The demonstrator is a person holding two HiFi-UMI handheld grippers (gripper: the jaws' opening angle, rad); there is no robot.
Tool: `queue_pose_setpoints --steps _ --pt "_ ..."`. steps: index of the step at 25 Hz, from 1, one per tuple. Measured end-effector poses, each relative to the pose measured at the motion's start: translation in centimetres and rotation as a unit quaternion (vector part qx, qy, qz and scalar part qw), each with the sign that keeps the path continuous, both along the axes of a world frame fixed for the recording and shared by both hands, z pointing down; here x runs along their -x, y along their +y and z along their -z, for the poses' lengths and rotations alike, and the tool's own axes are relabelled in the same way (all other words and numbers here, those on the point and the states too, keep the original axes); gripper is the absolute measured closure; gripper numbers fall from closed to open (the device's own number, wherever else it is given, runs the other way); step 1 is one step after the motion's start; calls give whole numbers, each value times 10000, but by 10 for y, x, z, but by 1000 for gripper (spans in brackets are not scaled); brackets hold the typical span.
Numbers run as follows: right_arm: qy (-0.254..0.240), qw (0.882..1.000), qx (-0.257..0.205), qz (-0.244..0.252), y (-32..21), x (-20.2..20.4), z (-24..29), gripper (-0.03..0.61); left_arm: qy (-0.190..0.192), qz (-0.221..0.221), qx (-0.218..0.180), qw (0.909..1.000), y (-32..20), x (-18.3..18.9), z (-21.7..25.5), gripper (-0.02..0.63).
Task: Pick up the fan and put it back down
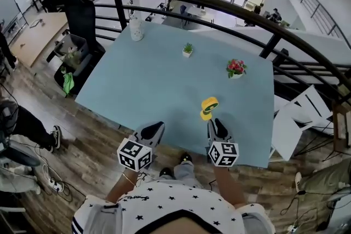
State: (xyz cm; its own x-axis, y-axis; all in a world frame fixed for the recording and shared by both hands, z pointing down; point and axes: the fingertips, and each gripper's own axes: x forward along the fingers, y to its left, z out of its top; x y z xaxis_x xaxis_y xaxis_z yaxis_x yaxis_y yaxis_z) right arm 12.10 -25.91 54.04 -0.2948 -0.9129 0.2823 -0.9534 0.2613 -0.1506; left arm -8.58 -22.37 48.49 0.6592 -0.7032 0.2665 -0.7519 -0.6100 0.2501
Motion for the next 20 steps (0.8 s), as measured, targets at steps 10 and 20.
queue_pose_setpoints --steps 10,20 --pt "-592 9961 -632 -139 43 4 65 580 163 -614 -152 9979 12 -18 4 584" --pt "-699 9919 -986 396 55 15 106 580 203 -376 -148 9990 25 -22 10 584"
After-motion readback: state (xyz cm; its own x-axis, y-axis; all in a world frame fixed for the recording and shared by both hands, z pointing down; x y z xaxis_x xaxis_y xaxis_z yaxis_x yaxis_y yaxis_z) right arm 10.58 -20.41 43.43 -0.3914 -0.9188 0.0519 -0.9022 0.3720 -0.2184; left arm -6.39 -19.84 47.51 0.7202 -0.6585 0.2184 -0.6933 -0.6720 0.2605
